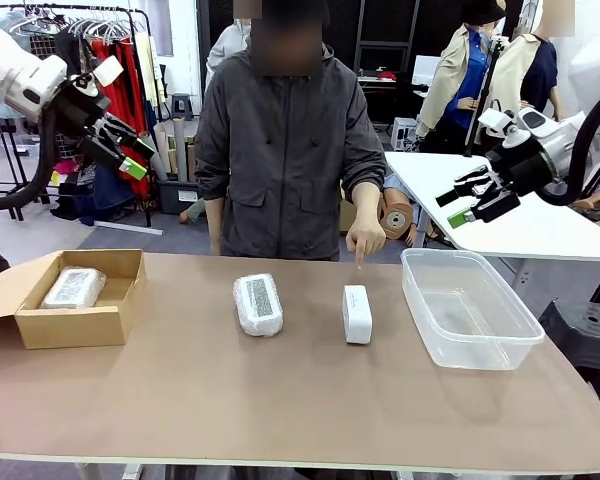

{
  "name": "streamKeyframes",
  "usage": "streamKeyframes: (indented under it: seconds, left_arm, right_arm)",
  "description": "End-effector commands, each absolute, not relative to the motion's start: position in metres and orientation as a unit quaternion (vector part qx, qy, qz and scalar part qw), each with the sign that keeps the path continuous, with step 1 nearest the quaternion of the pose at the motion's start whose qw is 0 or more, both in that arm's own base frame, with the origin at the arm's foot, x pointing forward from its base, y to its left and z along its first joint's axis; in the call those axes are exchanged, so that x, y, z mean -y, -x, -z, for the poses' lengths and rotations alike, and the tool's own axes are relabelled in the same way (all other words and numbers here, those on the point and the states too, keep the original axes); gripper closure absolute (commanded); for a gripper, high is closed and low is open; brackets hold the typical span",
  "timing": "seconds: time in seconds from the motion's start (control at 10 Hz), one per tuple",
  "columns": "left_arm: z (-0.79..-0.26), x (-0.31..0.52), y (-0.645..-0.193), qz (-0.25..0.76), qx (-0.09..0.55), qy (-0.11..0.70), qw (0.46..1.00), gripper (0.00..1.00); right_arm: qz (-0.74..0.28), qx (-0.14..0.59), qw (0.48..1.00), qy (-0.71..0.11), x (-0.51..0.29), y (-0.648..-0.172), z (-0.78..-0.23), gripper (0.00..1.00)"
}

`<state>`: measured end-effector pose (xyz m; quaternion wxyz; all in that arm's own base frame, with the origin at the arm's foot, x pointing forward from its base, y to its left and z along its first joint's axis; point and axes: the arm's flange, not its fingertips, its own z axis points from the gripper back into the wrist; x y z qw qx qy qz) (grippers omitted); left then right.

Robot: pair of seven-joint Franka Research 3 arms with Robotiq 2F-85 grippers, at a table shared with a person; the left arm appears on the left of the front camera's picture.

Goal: Separate and place wrapped and unwrapped clocks.
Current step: Pick up the Digital clock indicated by the person.

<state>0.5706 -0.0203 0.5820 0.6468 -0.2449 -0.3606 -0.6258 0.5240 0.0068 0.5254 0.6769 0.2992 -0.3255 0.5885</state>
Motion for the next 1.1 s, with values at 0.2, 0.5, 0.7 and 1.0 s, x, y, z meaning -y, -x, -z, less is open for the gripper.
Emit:
streamKeyframes:
  seconds: [0.2,0.5,0.7,1.0]
  left_arm:
    - [-0.582,0.02,-0.569,0.625,0.361,0.244,0.647,0.0]
    - [-0.582,0.02,-0.569,0.625,0.361,0.244,0.647,0.0]
    - [-0.582,0.02,-0.569,0.625,0.361,0.244,0.647,0.0]
    - [-0.582,0.02,-0.569,0.625,0.361,0.244,0.647,0.0]
  right_arm:
    - [-0.588,0.326,0.677,-0.299,-0.007,-0.524,-0.525,0.0]
    - [-0.533,0.305,0.743,-0.268,-0.067,-0.511,-0.545,0.0]
    - [-0.514,0.247,0.799,-0.189,-0.115,-0.516,-0.558,0.0]
    - [-0.492,0.131,0.847,-0.149,-0.182,-0.53,-0.556,0.0]
